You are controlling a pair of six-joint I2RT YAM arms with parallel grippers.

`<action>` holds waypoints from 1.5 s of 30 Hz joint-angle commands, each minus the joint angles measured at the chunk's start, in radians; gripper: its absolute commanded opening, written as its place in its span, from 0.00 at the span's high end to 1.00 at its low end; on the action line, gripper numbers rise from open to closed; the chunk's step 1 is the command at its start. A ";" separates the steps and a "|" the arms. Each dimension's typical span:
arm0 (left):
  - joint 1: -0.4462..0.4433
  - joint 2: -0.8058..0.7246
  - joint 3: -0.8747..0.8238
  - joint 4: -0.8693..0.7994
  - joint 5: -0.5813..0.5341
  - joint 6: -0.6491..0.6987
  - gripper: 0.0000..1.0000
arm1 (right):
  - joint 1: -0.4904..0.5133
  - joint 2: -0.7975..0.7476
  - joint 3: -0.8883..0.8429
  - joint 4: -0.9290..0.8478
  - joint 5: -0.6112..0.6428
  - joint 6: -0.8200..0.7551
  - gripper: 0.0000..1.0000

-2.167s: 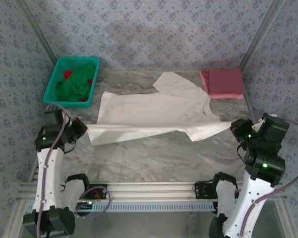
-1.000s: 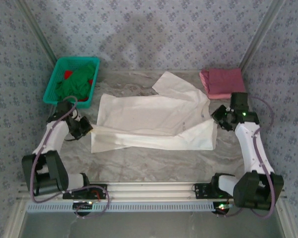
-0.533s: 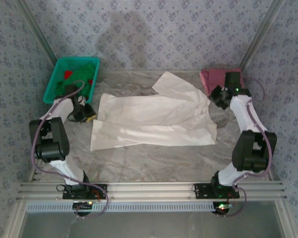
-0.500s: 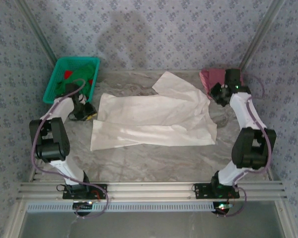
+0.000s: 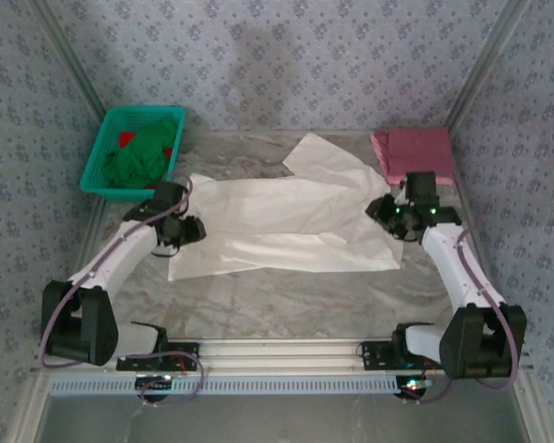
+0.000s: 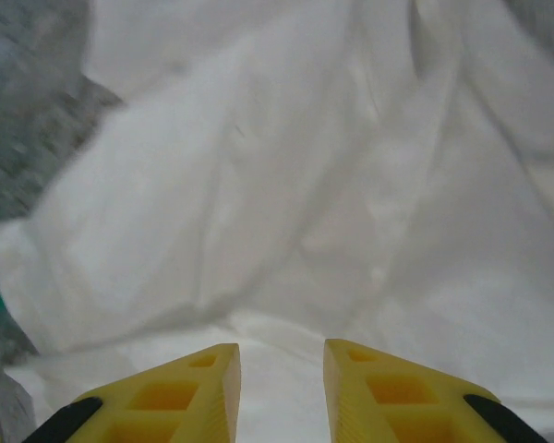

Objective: Fold and stack the t-shirts

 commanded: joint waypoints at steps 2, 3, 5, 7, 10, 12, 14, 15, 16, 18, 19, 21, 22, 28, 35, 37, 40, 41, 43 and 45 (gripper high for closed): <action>-0.001 0.011 -0.120 0.095 -0.030 -0.063 0.63 | 0.042 0.014 -0.107 0.050 -0.045 0.055 0.66; 0.000 0.024 -0.138 0.112 -0.038 -0.064 0.63 | 0.059 0.038 -0.109 0.065 -0.062 0.049 0.66; 0.001 0.054 -0.156 0.142 -0.047 -0.058 0.63 | 0.090 0.086 -0.110 0.103 -0.083 0.057 0.64; 0.000 0.085 -0.163 0.164 -0.053 -0.055 0.63 | 0.114 0.132 -0.110 0.142 -0.071 0.079 0.61; 0.001 0.120 -0.166 0.189 -0.055 -0.051 0.63 | 0.141 0.185 -0.111 0.194 -0.038 0.114 0.57; 0.000 0.134 -0.171 0.204 -0.060 -0.049 0.63 | 0.149 0.220 -0.101 0.205 -0.012 0.133 0.55; 0.001 0.148 -0.175 0.218 -0.056 -0.045 0.63 | 0.152 0.243 -0.106 0.232 0.013 0.151 0.55; 0.001 0.158 -0.174 0.220 -0.055 -0.042 0.63 | 0.152 0.253 -0.108 0.243 0.026 0.160 0.55; 0.001 0.164 -0.172 0.220 -0.055 -0.040 0.63 | 0.152 0.266 -0.109 0.256 0.031 0.162 0.55; 0.001 0.175 -0.174 0.226 -0.053 -0.039 0.63 | 0.153 0.297 -0.099 0.276 0.025 0.169 0.58; 0.001 0.179 -0.176 0.231 -0.053 -0.037 0.63 | 0.154 0.313 -0.091 0.286 0.016 0.174 0.62; 0.001 0.186 -0.178 0.234 -0.050 -0.037 0.64 | 0.163 0.330 -0.080 0.296 0.030 0.182 0.69; 0.000 0.187 -0.178 0.237 -0.047 -0.036 0.64 | 0.169 0.338 -0.072 0.296 0.043 0.184 0.74; 0.001 0.172 -0.187 0.237 -0.051 -0.039 0.64 | 0.170 0.388 -0.012 0.293 0.060 0.185 0.98; 0.002 0.134 -0.202 0.198 -0.074 -0.042 0.64 | 0.185 0.409 0.180 0.149 0.168 0.110 1.00; 0.003 0.128 -0.203 0.195 -0.075 -0.040 0.64 | 0.192 0.448 0.260 0.096 0.197 0.088 1.00; 0.004 0.130 -0.194 0.187 -0.076 -0.040 0.63 | 0.196 0.542 0.419 -0.002 0.206 0.026 0.89; 0.004 0.131 -0.192 0.187 -0.076 -0.039 0.63 | 0.196 0.578 0.469 -0.032 0.190 0.013 0.80; 0.005 0.132 -0.184 0.184 -0.076 -0.036 0.63 | 0.196 0.633 0.552 -0.080 0.172 -0.033 0.68; 0.005 0.136 -0.176 0.177 -0.077 -0.033 0.62 | 0.196 0.669 0.625 -0.106 0.159 -0.079 0.61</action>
